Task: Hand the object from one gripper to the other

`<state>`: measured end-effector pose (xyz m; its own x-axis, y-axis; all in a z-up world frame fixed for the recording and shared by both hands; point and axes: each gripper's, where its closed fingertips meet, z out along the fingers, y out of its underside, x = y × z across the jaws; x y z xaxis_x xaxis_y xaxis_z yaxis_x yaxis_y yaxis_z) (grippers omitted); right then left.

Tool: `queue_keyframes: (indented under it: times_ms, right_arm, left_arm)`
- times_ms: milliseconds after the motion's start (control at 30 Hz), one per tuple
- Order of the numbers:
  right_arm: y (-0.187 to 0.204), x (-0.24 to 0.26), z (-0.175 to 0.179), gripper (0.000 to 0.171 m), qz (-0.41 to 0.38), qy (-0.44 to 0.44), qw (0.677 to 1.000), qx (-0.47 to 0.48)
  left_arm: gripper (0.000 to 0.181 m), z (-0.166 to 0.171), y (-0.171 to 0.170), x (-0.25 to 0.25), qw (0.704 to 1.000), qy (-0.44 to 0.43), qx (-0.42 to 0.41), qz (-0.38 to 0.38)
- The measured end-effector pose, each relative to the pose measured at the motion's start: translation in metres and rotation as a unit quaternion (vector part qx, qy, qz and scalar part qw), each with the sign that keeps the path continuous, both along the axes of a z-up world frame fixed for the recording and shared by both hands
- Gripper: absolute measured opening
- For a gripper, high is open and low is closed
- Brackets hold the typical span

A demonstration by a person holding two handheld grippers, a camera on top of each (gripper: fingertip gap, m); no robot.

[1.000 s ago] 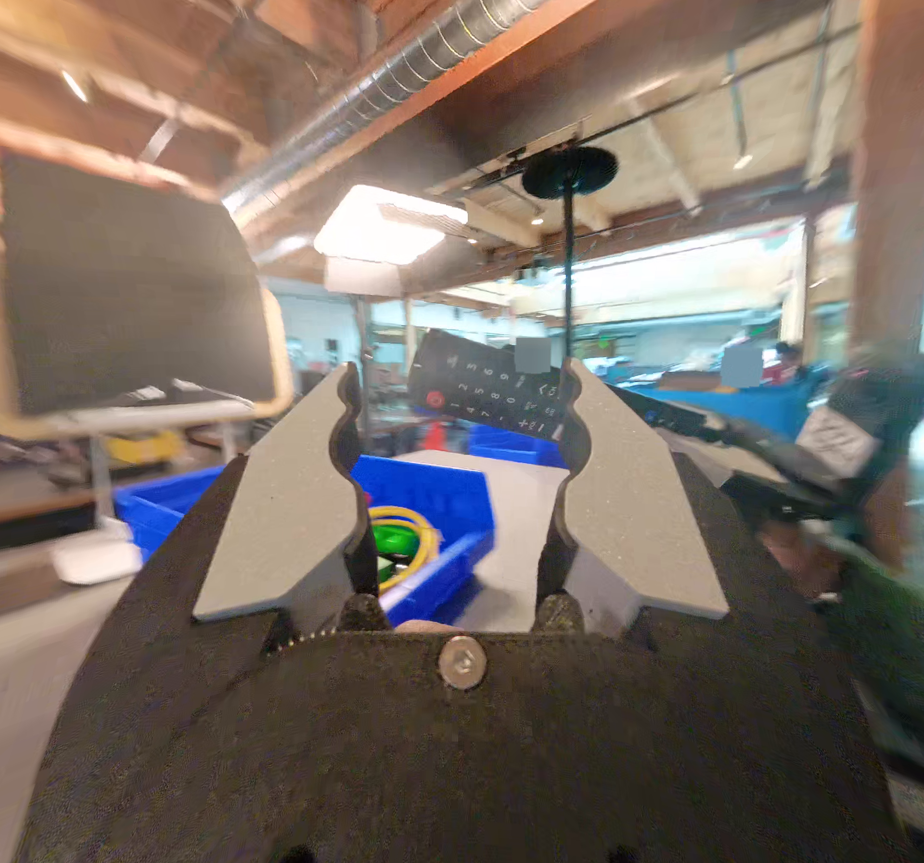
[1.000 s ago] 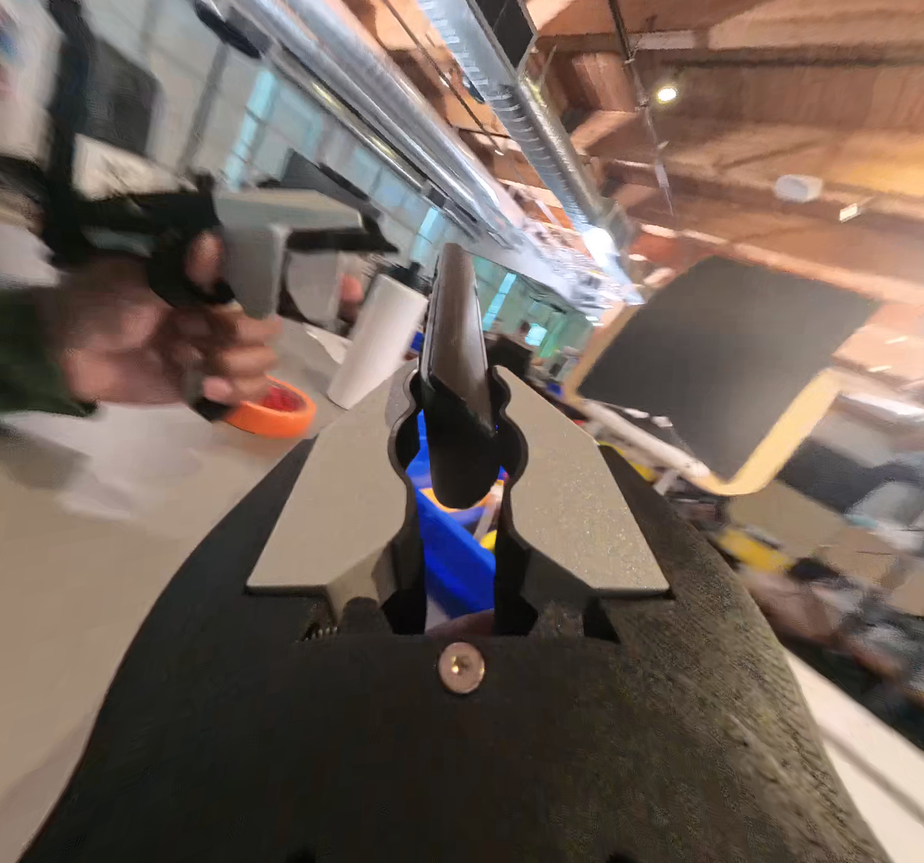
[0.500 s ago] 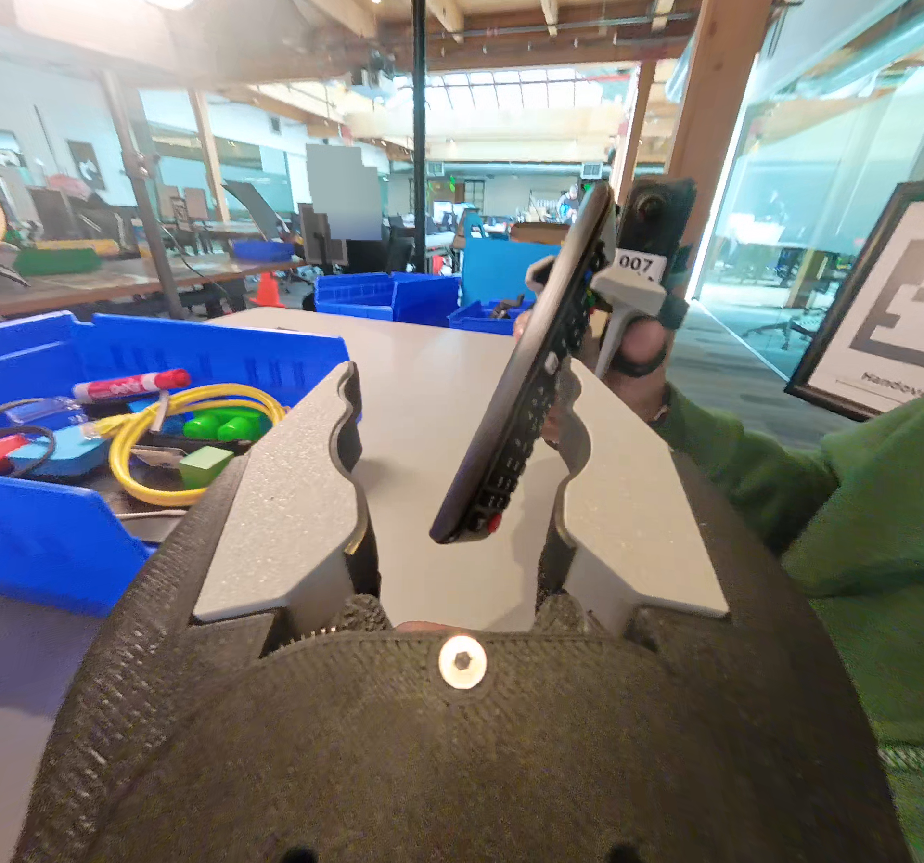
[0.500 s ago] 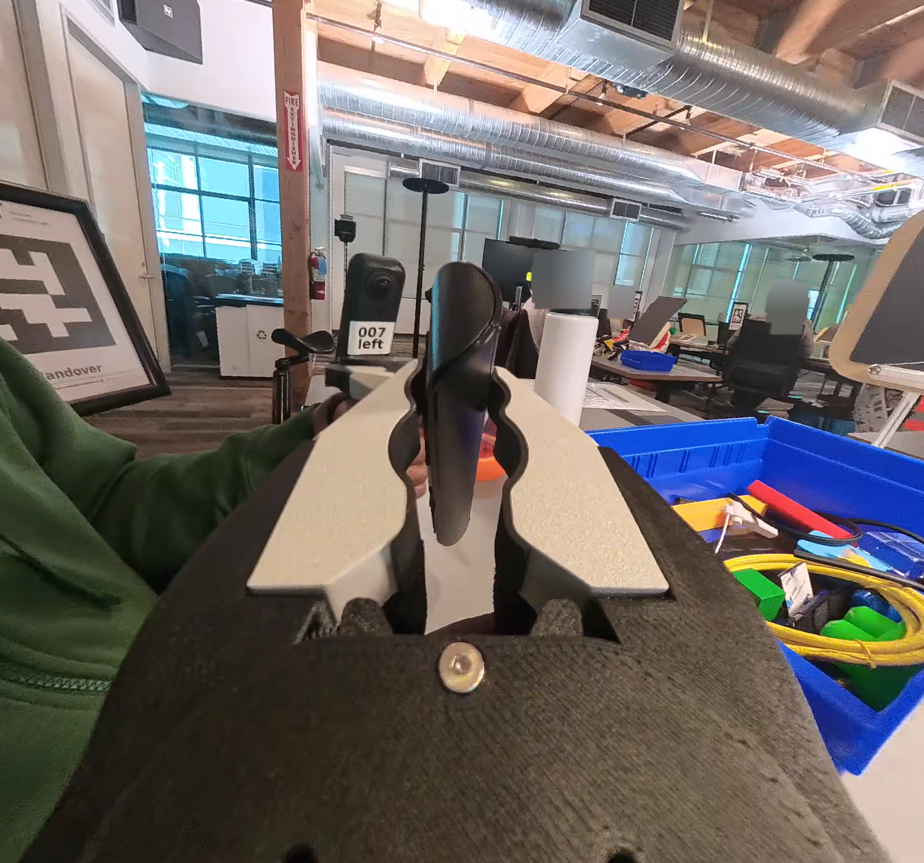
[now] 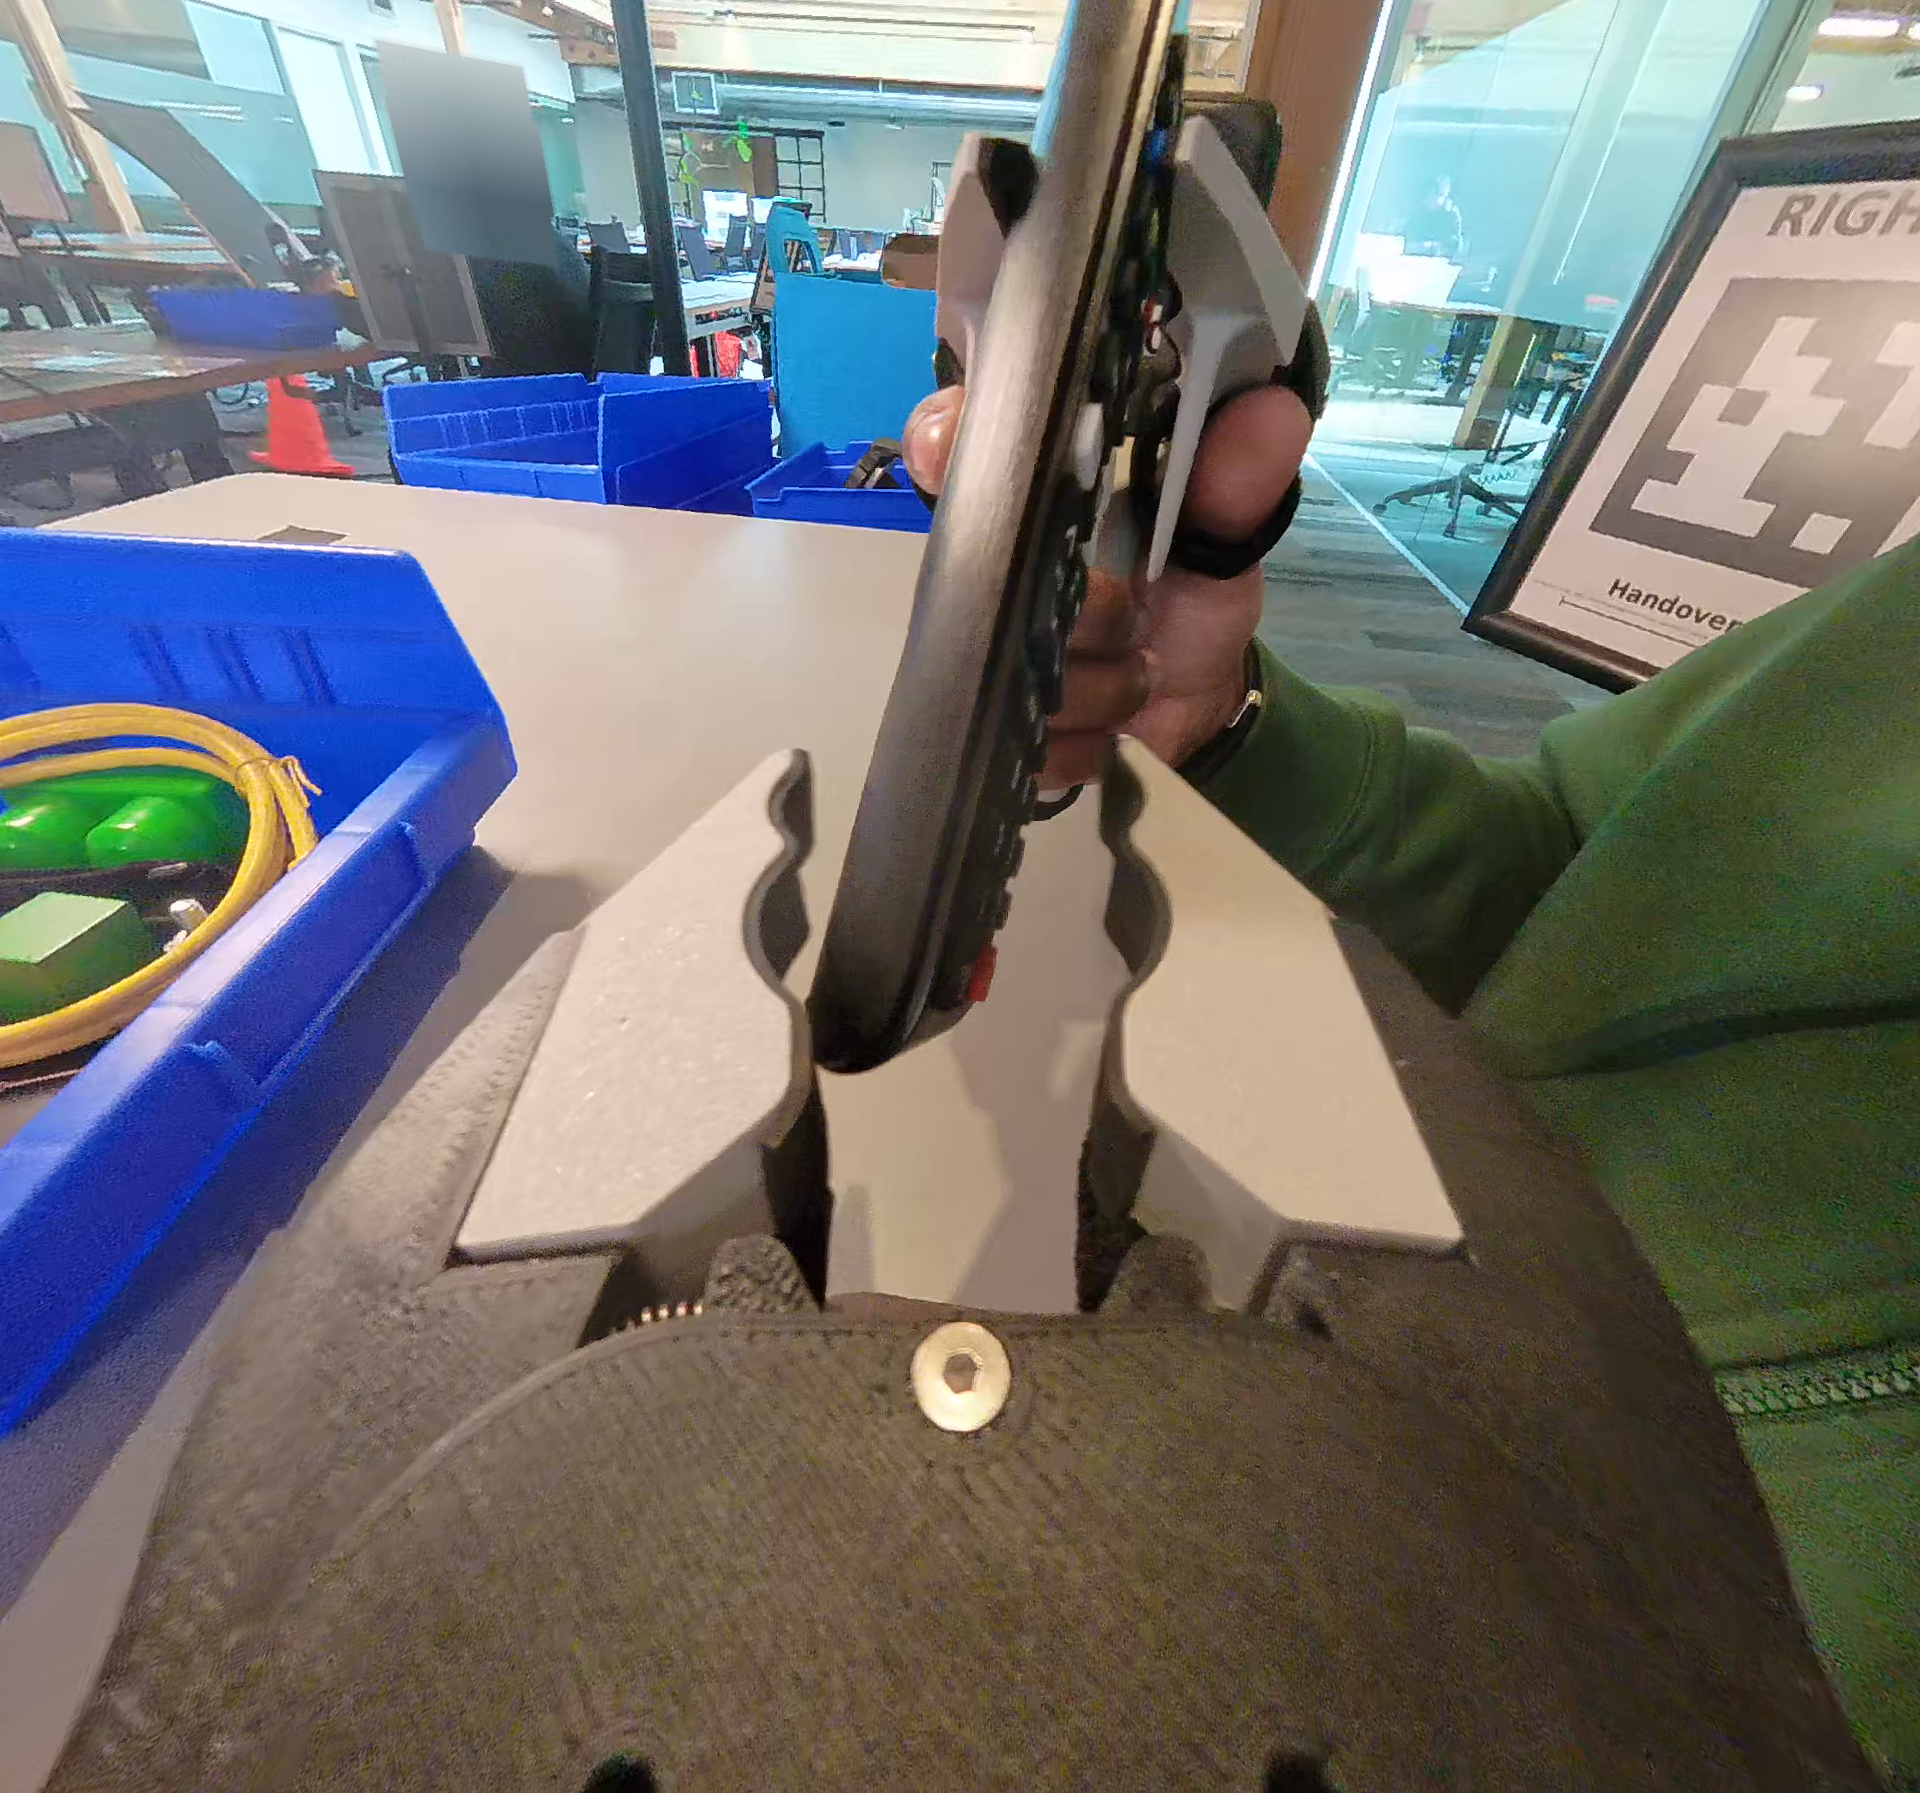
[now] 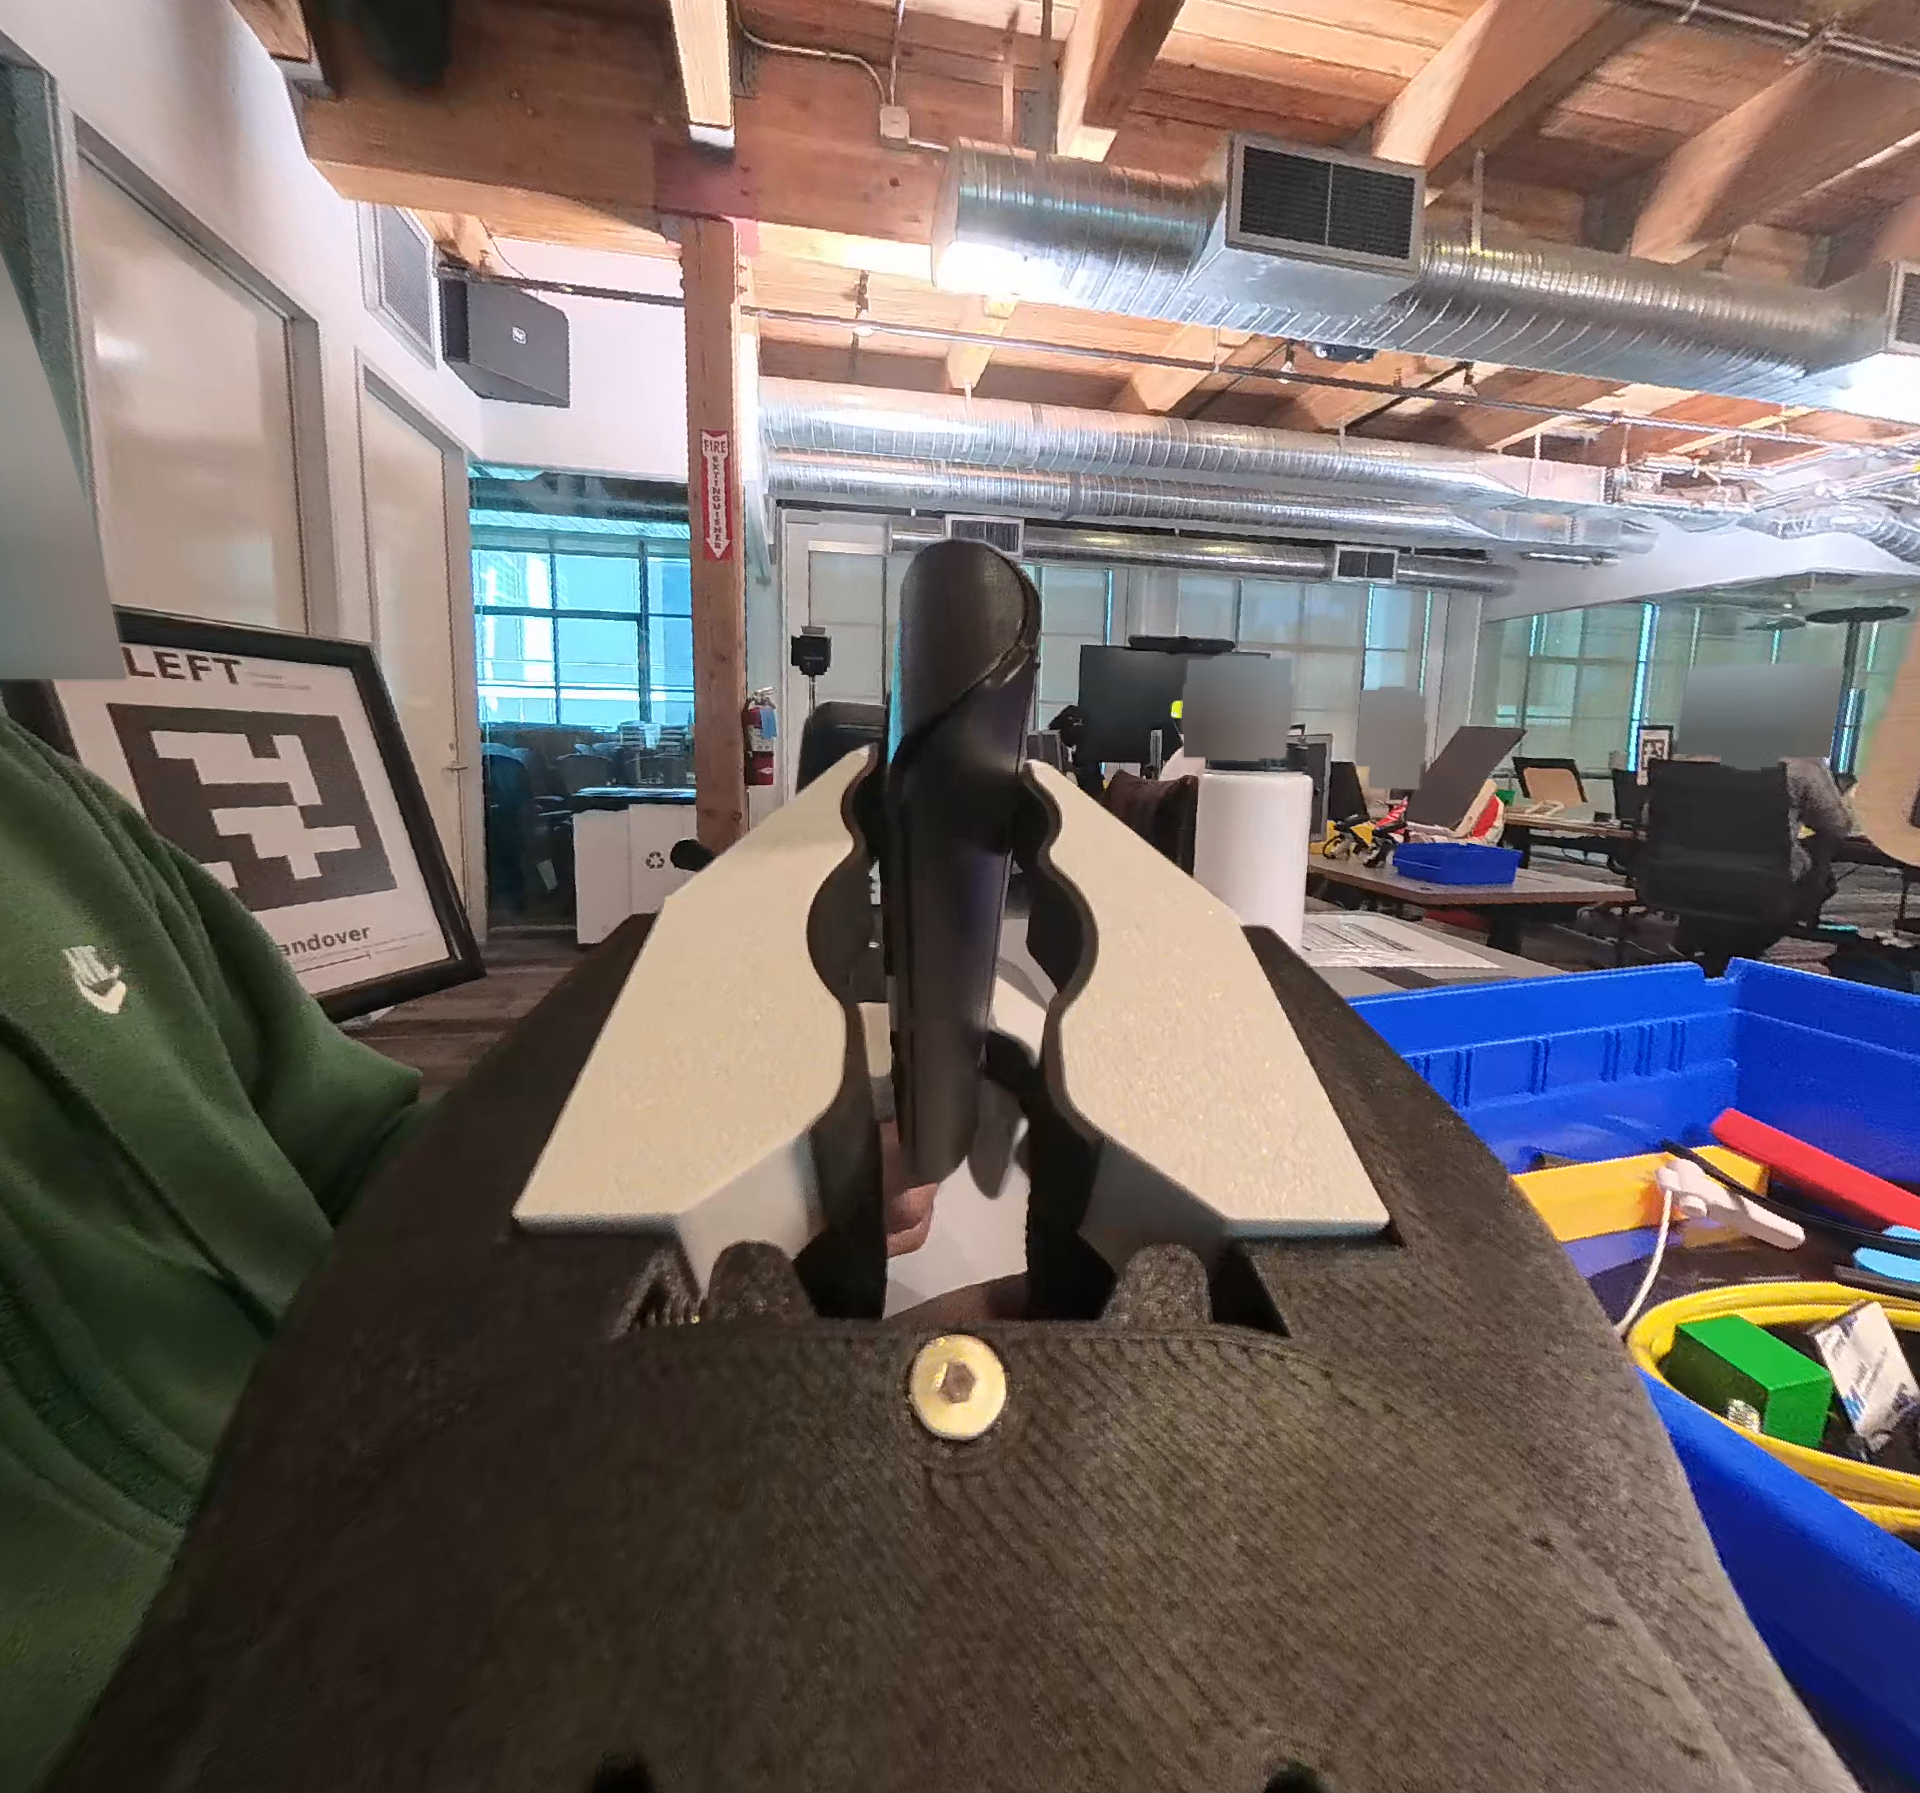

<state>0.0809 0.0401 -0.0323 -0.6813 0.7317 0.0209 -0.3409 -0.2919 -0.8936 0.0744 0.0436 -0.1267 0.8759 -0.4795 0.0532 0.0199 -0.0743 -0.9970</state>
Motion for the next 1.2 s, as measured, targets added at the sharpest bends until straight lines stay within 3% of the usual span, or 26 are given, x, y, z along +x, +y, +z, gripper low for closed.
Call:
queue_keyframes:
  times_ms: [67,200,333,400,500,600,733,800,967,1067,1200]
  right_arm:
    - [-0.002,-0.001,-0.001,0.024,0.003,-0.004,1.0,-0.001]
    - [0.015,-0.016,-0.001,0.03,-0.053,-0.024,0.998,-0.027]
    - [0.045,-0.027,-0.002,0.046,-0.194,-0.013,0.981,-0.005]
    - [0.061,-0.025,0.002,0.051,-0.293,0.024,0.955,0.034]
    - [0.066,-0.02,0.003,0.051,-0.424,0.09,0.886,0.163]
    - [0.058,-0.033,-0.015,0.055,-0.516,0.128,0.777,0.336]
    - [0.047,-0.047,-0.029,0.073,-0.584,0.166,0.634,0.479]
    - [0.039,-0.051,-0.032,0.074,-0.589,0.183,0.601,0.509]
    - [0.047,-0.058,-0.04,0.073,-0.599,0.159,0.58,0.529]
    - [0.053,-0.056,-0.038,0.059,-0.607,0.15,0.583,0.518]
    - [0.059,-0.062,-0.045,0.038,-0.588,0.108,0.632,0.493]
  left_arm:
    - [0.036,-0.002,-0.001,0.003,1.0,0.005,-0.006,-0.009]
    - [0.027,0.003,-0.008,0.005,0.999,-0.026,-0.007,-0.037]
    - [0.023,0.014,-0.009,-0.011,0.991,-0.125,-0.017,-0.035]
    - [0.023,0.02,-0.009,-0.024,0.985,-0.172,-0.014,-0.023]
    - [0.023,0.023,-0.008,-0.042,0.977,-0.215,-0.01,0.008]
    - [0.024,0.022,-0.008,-0.045,0.973,-0.229,-0.014,0.009]
    - [0.024,0.016,-0.006,-0.039,0.97,-0.238,-0.04,-0.006]
    - [0.025,0.011,-0.006,-0.035,0.968,-0.243,-0.058,-0.015]
    - [0.023,0.004,-0.008,-0.017,0.967,-0.232,-0.087,-0.055]
    - [0.024,0.001,-0.007,-0.011,0.967,-0.227,-0.098,-0.061]
    - [0.04,0.02,-0.012,-0.006,0.97,-0.224,-0.048,-0.078]
